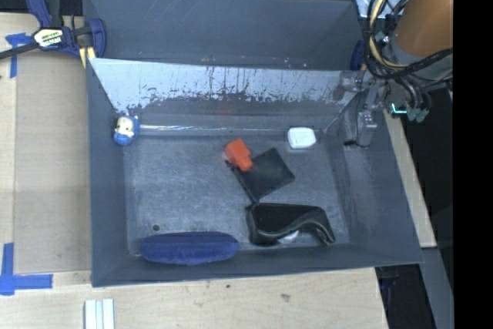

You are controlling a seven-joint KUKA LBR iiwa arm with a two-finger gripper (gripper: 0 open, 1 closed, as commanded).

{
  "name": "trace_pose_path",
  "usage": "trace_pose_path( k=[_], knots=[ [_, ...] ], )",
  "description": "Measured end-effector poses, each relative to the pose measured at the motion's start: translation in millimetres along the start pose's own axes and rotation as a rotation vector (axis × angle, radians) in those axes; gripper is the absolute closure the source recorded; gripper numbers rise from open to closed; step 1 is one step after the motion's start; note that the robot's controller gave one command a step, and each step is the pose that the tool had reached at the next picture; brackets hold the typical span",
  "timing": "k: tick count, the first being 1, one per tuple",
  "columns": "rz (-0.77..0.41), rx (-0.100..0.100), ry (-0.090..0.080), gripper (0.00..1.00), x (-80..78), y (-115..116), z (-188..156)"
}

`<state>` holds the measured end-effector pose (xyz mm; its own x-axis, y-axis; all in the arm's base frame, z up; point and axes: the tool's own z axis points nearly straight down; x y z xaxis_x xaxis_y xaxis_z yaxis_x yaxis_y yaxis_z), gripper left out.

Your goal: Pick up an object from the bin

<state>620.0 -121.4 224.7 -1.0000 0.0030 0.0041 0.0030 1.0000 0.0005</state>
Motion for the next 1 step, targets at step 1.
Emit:
trace_pose_path(
  k=[1],
  knots=[
    [-0.118,-0.003,0.001,0.0,26.6,71.2,107.6]
  ],
)
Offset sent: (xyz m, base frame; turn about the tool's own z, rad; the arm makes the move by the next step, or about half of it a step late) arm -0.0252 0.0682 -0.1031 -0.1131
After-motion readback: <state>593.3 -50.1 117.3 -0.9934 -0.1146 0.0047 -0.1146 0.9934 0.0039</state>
